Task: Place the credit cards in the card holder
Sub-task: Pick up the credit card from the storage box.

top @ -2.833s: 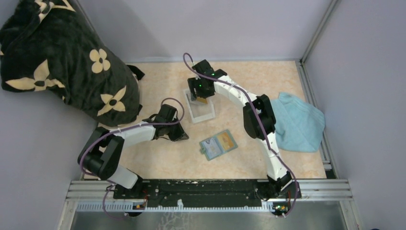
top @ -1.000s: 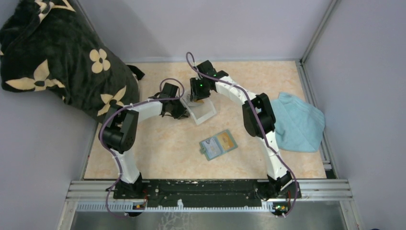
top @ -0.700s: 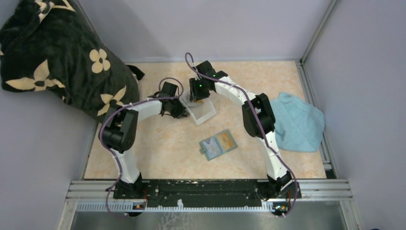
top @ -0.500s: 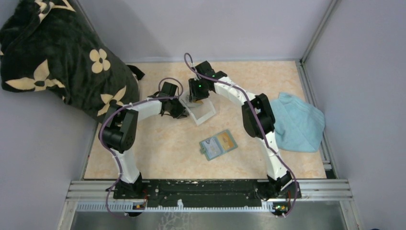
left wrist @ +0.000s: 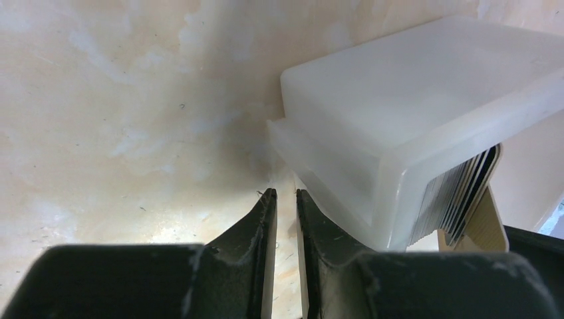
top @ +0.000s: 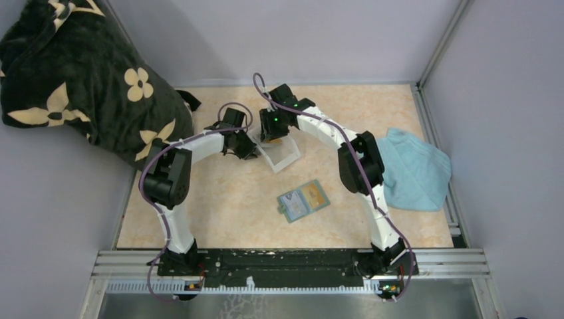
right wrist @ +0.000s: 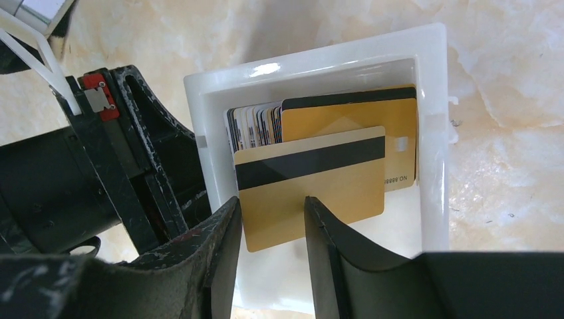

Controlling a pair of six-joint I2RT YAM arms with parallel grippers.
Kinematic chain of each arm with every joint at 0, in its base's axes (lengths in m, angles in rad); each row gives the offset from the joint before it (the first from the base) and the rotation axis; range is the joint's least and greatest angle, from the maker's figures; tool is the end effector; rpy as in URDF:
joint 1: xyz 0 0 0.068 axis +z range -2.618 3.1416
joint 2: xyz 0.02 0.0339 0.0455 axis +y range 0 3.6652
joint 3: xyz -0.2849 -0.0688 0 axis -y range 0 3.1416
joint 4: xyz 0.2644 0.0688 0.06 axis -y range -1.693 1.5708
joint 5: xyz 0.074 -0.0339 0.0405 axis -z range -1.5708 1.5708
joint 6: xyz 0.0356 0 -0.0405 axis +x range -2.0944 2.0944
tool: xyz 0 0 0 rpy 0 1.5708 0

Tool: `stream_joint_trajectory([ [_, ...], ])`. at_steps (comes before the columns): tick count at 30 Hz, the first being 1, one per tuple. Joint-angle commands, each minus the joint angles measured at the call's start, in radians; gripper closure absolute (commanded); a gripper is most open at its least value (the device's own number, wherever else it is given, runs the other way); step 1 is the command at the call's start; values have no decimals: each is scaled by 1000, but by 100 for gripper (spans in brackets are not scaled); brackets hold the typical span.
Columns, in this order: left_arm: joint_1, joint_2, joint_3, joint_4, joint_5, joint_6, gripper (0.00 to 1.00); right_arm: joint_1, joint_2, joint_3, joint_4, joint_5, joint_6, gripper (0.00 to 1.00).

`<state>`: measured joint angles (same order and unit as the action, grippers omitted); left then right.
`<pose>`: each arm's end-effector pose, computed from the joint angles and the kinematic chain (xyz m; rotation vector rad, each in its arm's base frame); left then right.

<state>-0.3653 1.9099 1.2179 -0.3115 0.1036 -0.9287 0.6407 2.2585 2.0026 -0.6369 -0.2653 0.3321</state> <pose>0.3867 -0.1518 0.1674 -0.7088 2.5954 -0.5840 0.4272 0.3301 0.2404 -0.5140 2.5186 0.7261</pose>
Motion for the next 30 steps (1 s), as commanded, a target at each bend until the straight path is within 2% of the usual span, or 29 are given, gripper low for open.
stream_joint_trajectory([
  [1, 6, 16, 53, 54, 5, -2, 76, 37, -54, -15, -15, -60, -6, 62],
  [15, 15, 11, 55, 52, 7, 5, 76, 85, -68, 8, -87, 136, -101, 72],
  [30, 16, -11, 46, 44, 7, 8, 76, 116, -130, -15, -94, 315, -149, 83],
])
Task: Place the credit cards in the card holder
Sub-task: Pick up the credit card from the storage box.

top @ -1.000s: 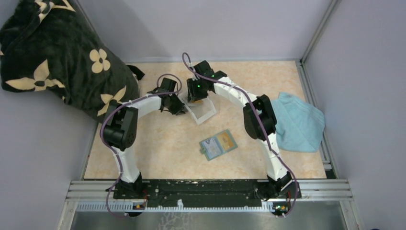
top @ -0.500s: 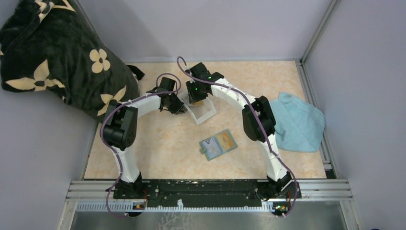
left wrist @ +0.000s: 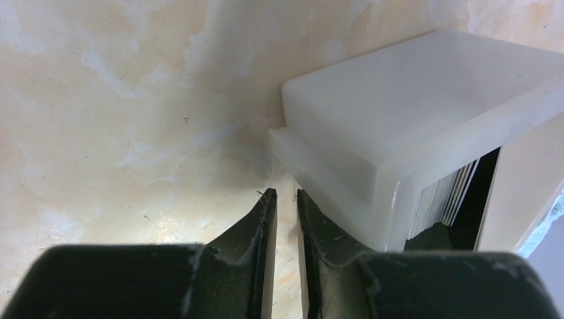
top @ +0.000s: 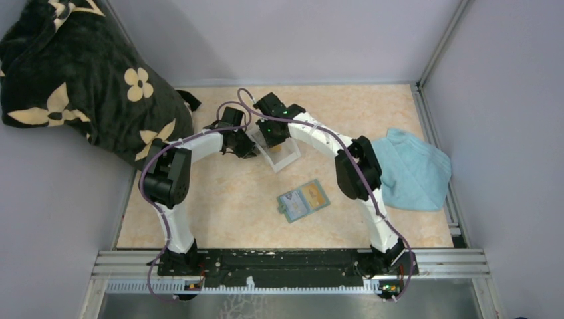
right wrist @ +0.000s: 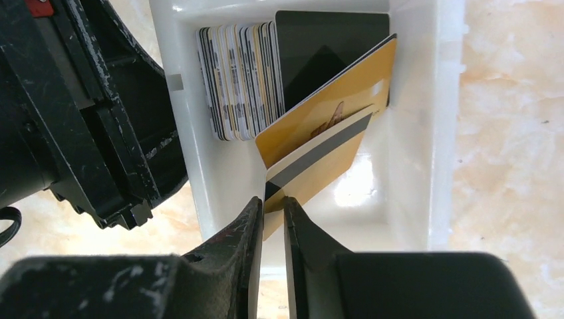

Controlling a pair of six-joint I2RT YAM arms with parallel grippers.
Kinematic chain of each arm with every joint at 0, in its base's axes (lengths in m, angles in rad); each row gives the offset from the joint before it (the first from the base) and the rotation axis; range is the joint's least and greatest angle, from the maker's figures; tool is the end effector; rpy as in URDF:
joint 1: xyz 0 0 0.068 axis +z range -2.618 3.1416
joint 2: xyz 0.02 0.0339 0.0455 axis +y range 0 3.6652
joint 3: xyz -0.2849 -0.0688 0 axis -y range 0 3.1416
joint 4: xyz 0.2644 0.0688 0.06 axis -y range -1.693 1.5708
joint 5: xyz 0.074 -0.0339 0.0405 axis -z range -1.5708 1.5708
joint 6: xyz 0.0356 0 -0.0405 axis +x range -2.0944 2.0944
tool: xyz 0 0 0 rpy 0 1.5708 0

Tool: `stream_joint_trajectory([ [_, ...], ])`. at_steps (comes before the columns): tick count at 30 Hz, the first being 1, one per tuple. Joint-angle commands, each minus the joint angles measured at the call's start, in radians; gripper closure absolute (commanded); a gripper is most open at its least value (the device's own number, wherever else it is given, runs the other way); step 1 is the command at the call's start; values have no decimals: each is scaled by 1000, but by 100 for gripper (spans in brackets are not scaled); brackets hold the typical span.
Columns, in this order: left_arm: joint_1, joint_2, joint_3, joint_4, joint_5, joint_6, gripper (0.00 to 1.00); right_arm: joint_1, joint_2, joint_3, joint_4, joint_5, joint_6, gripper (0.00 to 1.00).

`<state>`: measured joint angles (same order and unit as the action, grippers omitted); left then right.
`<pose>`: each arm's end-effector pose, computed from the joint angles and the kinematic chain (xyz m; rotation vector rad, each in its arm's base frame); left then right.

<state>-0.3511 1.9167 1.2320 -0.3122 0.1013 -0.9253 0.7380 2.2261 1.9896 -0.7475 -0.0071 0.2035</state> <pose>0.3920 -0.1474 0.1689 -0.7205 2.5820 -0.5803 0.3885 0.3537 0.2445 -0.6888 2.5050 0.3642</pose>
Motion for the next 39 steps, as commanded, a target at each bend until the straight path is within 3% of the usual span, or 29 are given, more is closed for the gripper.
stream_joint_trajectory([
  [1, 1, -18, 31, 44, 8, 5, 76, 18, -103, -6, 17, 69, -23, 84],
  [23, 2, -69, 14, 25, -22, 3, 76, 19, -198, -106, 78, 195, -48, 100],
  [39, 1, -228, -76, -18, -101, -14, 76, 18, -303, -196, 107, 243, -53, 100],
])
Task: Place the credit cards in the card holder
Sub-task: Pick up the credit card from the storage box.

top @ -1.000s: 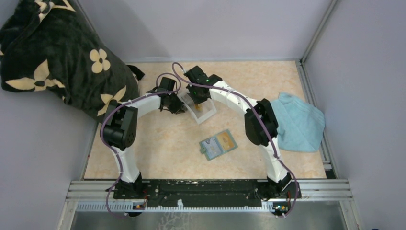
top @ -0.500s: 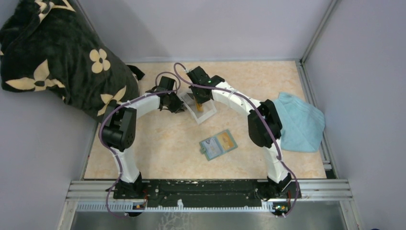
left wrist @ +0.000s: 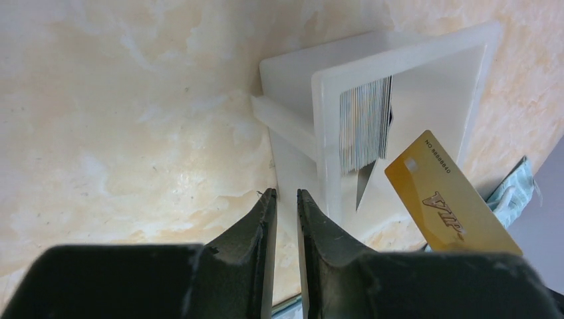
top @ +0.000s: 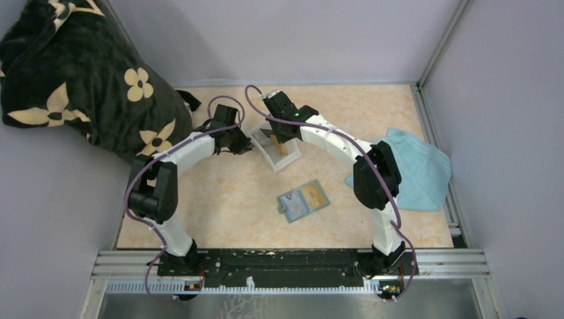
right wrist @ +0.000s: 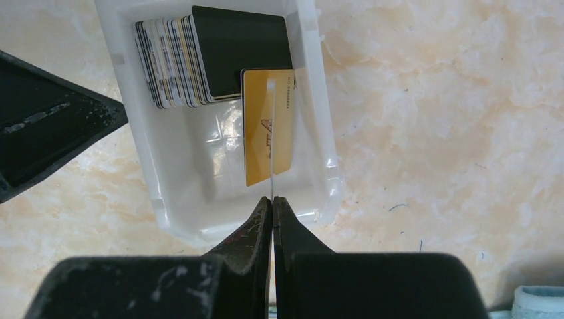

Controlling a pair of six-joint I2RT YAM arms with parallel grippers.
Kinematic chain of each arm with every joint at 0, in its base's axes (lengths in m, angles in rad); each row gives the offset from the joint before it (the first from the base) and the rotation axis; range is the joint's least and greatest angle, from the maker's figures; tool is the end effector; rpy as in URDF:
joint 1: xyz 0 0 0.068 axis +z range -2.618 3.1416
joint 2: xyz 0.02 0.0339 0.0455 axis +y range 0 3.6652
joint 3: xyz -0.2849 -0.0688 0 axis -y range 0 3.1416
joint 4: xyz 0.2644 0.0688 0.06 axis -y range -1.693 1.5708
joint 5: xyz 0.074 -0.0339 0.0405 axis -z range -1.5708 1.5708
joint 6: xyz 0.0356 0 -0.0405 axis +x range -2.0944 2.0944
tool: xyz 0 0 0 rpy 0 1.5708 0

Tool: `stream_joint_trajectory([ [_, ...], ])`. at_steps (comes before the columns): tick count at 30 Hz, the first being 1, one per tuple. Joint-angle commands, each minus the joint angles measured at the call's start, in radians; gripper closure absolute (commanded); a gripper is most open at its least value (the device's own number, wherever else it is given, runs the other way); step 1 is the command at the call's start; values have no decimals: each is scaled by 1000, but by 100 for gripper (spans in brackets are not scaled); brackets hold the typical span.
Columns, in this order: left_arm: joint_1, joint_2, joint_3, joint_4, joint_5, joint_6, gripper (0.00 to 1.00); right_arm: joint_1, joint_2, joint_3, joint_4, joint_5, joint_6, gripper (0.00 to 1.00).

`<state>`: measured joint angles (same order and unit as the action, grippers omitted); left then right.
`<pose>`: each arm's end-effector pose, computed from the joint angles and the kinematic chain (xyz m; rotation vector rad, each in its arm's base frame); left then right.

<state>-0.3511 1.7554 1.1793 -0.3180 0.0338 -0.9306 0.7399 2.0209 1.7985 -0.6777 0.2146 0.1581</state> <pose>0.3708 -0.1371 0.2144 -0.7167 2.4570 -0.5731 0.3616 0.3198 0.2850 -0.6134 2.3689 0.1326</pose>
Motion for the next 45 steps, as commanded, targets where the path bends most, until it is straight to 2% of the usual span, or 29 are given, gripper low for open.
stream_joint_trajectory([
  [1, 0, -80, -31, -12, -34, -10, 76, 16, -106, -10, 37, 22, -8, 100],
  [8, 0, -194, -88, 19, 6, 15, 75, 16, -199, -66, 35, -40, -12, 100],
  [13, -2, -305, -172, 111, 113, 50, 73, 15, -332, -178, 60, -128, -6, 100],
  [18, -5, -386, -223, 123, 234, -16, 72, 42, -510, -365, 138, -158, -14, 100],
  [23, -21, -453, -253, 120, 353, -121, 71, 140, -663, -520, 173, -71, -31, 100],
  [28, -65, -521, -292, 166, 436, -137, 68, 176, -798, -581, 145, -142, 86, 100],
  [33, -92, -611, -441, 312, 498, -128, 66, 176, -948, -637, 104, -175, 242, 100],
  [40, -97, -756, -649, 660, 524, -210, 63, 174, -1097, -700, 68, -153, 384, 100],
  [45, -180, -750, -693, 887, 467, -293, 62, 151, -1171, -776, 167, -133, 500, 100],
])
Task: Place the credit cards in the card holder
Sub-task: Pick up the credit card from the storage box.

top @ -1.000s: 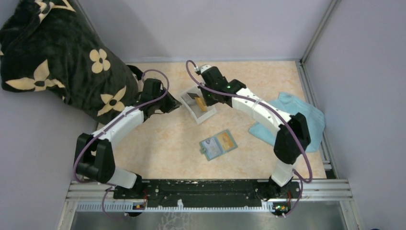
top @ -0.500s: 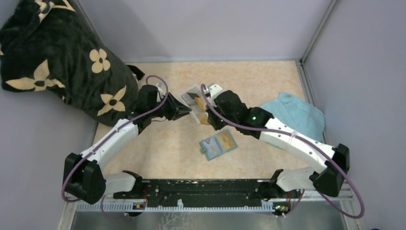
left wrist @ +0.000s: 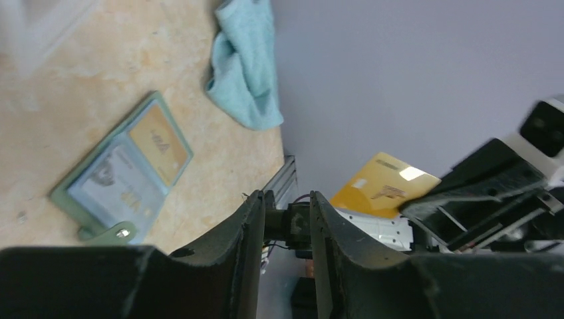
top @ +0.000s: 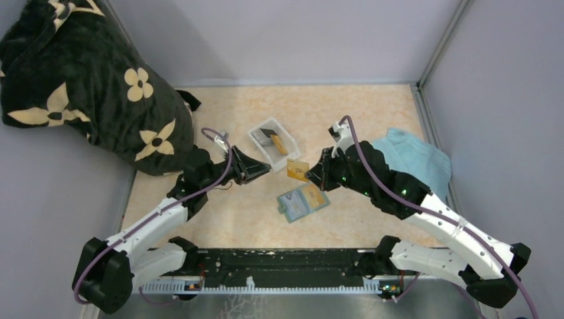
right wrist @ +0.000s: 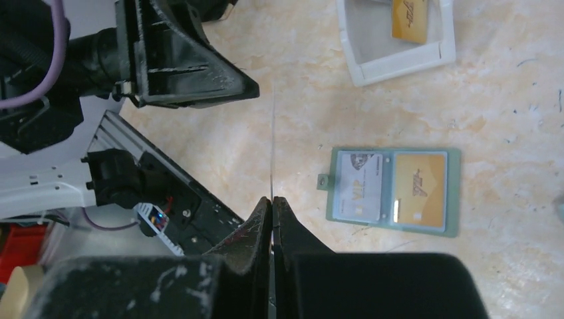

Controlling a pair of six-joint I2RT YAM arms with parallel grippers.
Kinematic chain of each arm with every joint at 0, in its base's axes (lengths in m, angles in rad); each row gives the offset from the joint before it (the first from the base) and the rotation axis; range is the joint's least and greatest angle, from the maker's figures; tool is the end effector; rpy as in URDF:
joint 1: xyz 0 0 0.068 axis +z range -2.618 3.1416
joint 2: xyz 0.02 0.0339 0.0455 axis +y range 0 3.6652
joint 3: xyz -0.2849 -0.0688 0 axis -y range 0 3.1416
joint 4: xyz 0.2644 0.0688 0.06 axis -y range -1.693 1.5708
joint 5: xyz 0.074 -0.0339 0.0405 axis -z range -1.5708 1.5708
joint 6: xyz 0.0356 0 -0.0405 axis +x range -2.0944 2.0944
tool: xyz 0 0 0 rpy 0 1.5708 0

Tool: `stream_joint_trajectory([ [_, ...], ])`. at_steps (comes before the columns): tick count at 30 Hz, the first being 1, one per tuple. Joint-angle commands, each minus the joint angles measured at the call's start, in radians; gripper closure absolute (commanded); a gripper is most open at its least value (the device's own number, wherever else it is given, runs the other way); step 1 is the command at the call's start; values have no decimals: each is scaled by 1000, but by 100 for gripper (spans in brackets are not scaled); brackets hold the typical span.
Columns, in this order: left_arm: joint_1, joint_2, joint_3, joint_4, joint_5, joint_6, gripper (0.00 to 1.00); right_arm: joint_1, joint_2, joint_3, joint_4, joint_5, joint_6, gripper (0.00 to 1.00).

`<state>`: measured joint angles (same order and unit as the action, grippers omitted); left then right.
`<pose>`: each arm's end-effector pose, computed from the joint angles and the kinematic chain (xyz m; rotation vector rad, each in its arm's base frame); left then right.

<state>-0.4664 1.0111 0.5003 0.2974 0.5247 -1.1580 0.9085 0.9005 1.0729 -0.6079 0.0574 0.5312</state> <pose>0.1984 -0.1199 0.2558 -0.2738 2.0541 -1.5597 0.1200 0.1506 0.3950 -0.3582 2.0823 0.8425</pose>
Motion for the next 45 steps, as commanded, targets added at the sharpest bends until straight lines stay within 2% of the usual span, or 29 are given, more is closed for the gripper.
stream_joint_trajectory([
  [1, -106, 4, -11, 292, -49, -66, 62, -19, -70, -78, 133, 39, 161, 100],
  [5, -210, 63, 5, 386, -149, -89, 62, -41, -148, -199, 299, 74, 294, 100],
  [10, -263, 92, 12, 417, -214, -98, 62, -66, -212, -252, 426, 136, 376, 100],
  [16, -279, 70, 8, 410, -288, -112, 60, -91, -212, -261, 462, 123, 430, 100],
  [20, -287, 84, 7, 467, -325, -140, 58, -92, -216, -316, 524, 116, 495, 100],
  [28, -294, 115, 31, 510, -335, -151, 57, -92, -194, -348, 598, 100, 551, 100],
  [45, -305, 143, 81, 496, -356, -144, 57, -92, -170, -398, 680, 52, 628, 100],
])
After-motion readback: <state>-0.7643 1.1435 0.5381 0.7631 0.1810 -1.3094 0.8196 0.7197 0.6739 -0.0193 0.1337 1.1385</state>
